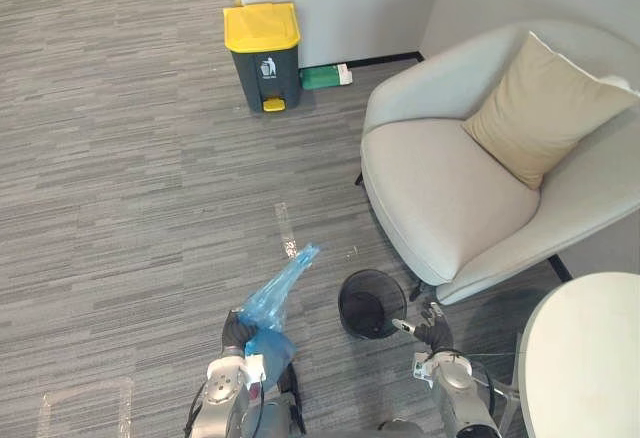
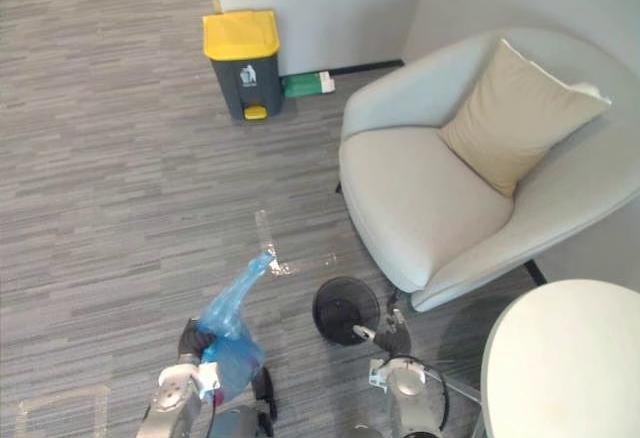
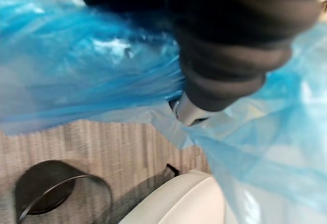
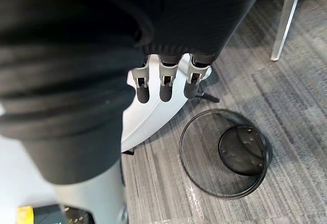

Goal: Gather rubbish on tea table into small bin, then transfer packed bag to large trash can.

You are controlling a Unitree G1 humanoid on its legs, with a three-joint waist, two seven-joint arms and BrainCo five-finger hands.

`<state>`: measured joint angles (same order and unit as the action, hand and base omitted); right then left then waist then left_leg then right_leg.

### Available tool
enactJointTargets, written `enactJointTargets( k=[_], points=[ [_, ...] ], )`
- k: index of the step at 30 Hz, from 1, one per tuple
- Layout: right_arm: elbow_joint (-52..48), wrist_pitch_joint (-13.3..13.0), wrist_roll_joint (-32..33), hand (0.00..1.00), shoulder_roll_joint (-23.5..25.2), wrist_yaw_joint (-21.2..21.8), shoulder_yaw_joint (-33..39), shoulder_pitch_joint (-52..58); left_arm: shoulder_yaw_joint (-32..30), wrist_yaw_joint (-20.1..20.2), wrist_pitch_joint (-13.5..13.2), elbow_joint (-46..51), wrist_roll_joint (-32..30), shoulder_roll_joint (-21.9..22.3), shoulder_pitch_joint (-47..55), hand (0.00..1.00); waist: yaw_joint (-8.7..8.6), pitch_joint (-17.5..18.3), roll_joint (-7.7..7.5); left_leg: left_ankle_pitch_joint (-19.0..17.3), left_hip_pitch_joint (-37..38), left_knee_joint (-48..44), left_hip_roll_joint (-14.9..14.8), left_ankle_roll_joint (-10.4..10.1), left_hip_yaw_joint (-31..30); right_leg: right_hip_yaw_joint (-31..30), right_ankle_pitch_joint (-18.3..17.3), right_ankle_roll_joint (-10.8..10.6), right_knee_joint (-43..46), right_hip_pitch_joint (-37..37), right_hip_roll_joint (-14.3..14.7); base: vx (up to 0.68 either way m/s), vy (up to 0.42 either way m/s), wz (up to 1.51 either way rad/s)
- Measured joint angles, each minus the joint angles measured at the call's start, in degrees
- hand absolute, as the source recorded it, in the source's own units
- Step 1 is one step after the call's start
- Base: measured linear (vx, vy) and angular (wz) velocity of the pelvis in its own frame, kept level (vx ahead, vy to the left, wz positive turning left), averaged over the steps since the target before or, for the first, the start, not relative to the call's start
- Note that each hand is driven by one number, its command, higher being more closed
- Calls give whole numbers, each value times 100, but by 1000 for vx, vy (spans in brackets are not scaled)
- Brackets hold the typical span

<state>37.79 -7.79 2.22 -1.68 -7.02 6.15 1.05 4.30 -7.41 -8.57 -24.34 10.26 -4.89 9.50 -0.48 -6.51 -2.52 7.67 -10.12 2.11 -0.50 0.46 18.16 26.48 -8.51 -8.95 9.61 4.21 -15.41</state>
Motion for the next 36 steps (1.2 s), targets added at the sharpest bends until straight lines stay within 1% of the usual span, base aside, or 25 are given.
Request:
enactJointTargets(
  k=[2,4,5,6,7,8,9,10,11,12,13,14,15,16,17,19,20,22,24,25,26,28,29,32,36],
  points=[
    [216,38,0,0,-2,-23,44,-112,151,31,0,-115,-5,-83,-69,100,4,1,1,-86,-84,-167,87,84,-48,48,39,-60,-12,16,-90,5,95,16],
    [543,103,0,0,-74,-30,44,-236,256,69,1,-144,-56,-37,-102,100,4,-53,99,-763,-572,-1106,50,203,-27,-3,40,-60,346,-138,-242,6,246,-2],
    [668,236,-4,0,-74,-33,29,-244,238,146,5,-225,-137,-38,-120,100,-13,-208,375,-1058,-300,-788,65,109,82,-740,44,1048,2193,-1164,-313,103,410,9],
    [663,230,-2,0,108,-23,27,-164,126,141,-8,-171,-181,-146,-195,100,-150,-277,74,-1455,-316,-1615,168,283,142,-1079,-300,771,2547,-1486,-220,221,327,5],
    [625,229,-4,0,105,-8,0,-109,116,141,-7,-144,-184,-150,-166,100,-113,-336,212,-1992,-246,-2207,28,244,-144,-1105,-451,662,2705,-1508,37,273,60,20],
    [657,266,-3,0,96,-4,-15,-96,114,130,29,-231,-203,-127,-197,100,-110,-337,111,-2146,-173,-2319,115,204,-126,-1220,-695,738,2749,-1485,-54,212,17,-22],
    [653,261,-3,0,28,13,-37,-107,162,136,31,-224,-234,-87,-180,100,-123,-315,164,-2117,-162,-2258,105,267,-154,-1364,-962,698,2697,-1563,190,129,96,-17],
    [652,254,-2,0,12,14,-20,-117,177,139,32,-223,-236,-92,-222,100,-135,-313,231,-1994,-148,-2057,98,291,-221,-1493,-1059,615,2552,-1663,457,133,92,7],
    [649,251,0,0,-12,12,-19,-113,176,148,32,-225,-240,-86,-296,100,-190,-356,312,-1741,-109,-1744,103,328,-404,-1504,-1065,572,2192,-1687,792,123,51,46],
    [649,250,1,0,-23,13,-14,-74,183,147,28,-225,-242,-52,-350,100,-283,-361,316,-1556,-32,-1418,145,317,-539,-1491,-1038,627,1865,-1723,1003,126,1,69],
    [646,244,6,0,-34,15,7,-1,187,151,28,-234,-251,-73,-358,100,-299,-352,268,-1434,97,-1183,225,282,-622,-1437,-955,888,1669,-1761,1127,129,-30,72],
    [642,234,13,0,-65,15,35,90,195,155,28,-237,-285,-49,-383,100,-302,-339,234,-1393,184,-1148,298,270,-687,-1465,-865,972,1519,-1721,1178,162,-56,76],
    [632,227,13,0,-88,16,55,188,219,162,22,-236,-293,-32,-372,100,-300,-317,197,-1400,295,-1140,419,259,-793,-1455,-677,928,1232,-1597,1145,200,-82,89],
    [609,226,14,0,-115,15,69,235,233,189,14,-282,-299,-7,-347,100,-314,-300,218,-1476,343,-1246,496,198,-949,-1396,-445,992,1005,-1438,1104,252,-96,75],
    [590,221,14,0,-128,16,73,249,231,205,13,-298,-299,10,-318,100,-305,-285,256,-1523,304,-1396,460,122,-970,-1317,-419,997,883,-1337,1110,254,-91,41],
    [512,198,15,0,-48,29,26,244,176,245,8,-244,-298,42,-135,100,-171,-292,273,-1781,-9,-2398,242,-210,-862,-1309,-383,1076,548,-999,1229,207,-99,-4],
    [358,192,15,0,12,37,-16,265,110,260,9,-207,-298,56,-14,100,-89,-299,278,-1896,-351,-3389,-10,-234,-702,-1341,-352,1129,363,-765,1340,158,-94,-27],
    [316,143,14,0,51,43,-29,246,102,258,24,-219,-296,132,112,100,90,-283,259,-2173,-627,-4083,-505,-227,-527,-1416,-326,1181,284,-522,1449,230,-77,-45],
    [350,122,14,0,45,38,44,218,142,308,29,-225,-308,192,29,100,57,-278,198,-2042,-688,-3062,-813,-277,-625,-1421,-366,1092,187,-408,1327,250,13,-13],
    [354,123,14,0,39,34,61,228,142,309,29,-230,-316,192,8,100,43,-277,199,-1984,-675,-2894,-814,-281,-641,-1415,-377,1074,189,-406,1305,215,75,14],
    [359,127,14,0,1,11,135,247,139,308,29,-234,-350,192,-71,100,24,-270,206,-1613,-634,-2172,-819,-288,-751,-1402,-435,974,203,-394,1215,193,125,15],
    [423,158,14,0,-100,2,252,358,144,297,27,-234,-349,230,-102,100,22,-206,341,-243,-429,-1035,-829,-379,-896,-1421,-559,765,206,-360,1192,256,195,12],
    [587,174,12,0,-99,-22,275,341,158,274,33,-257,-350,211,-137,100,0,-208,293,-341,-314,-909,-748,-591,-944,-1460,-604,676,179,-280,1121,260,266,12],
    [671,192,2,0,122,-19,266,283,236,261,37,-265,-354,3,-171,100,32,-199,127,-435,-167,-856,-500,-466,-810,-1645,-402,390,-28,-127,830,161,209,-5],
    [848,189,0,0,192,-7,248,59,241,263,34,-267,-356,-69,-85,100,86,-202,187,-1142,-134,-1457,-334,-246,-604,-1994,-290,259,104,-55,626,103,207,-35]
  ],
)
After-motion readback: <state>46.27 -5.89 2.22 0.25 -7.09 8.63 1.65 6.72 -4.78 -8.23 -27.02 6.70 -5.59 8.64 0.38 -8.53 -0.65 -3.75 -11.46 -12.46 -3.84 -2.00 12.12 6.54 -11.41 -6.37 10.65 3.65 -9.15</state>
